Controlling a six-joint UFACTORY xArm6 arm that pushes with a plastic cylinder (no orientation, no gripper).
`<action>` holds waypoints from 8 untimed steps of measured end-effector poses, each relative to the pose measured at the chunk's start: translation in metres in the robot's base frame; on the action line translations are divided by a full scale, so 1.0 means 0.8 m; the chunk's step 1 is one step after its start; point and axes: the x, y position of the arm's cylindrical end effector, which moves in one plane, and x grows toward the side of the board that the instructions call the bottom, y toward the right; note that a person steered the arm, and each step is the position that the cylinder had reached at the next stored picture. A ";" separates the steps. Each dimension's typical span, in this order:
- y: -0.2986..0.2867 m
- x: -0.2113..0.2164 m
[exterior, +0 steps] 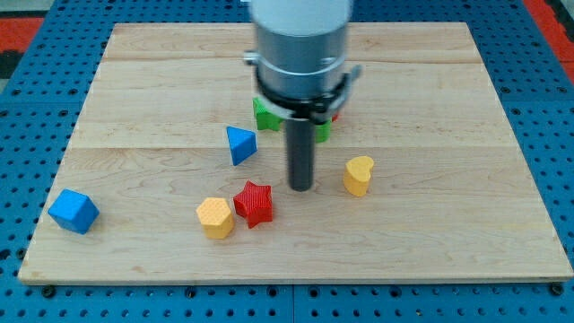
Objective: Push the yellow hexagon to the bottom right of the blue cube
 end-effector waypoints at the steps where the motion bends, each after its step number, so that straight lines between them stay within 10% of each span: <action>1: -0.007 0.017; 3: -0.175 0.050; 6: -0.109 0.101; 8: -0.260 0.146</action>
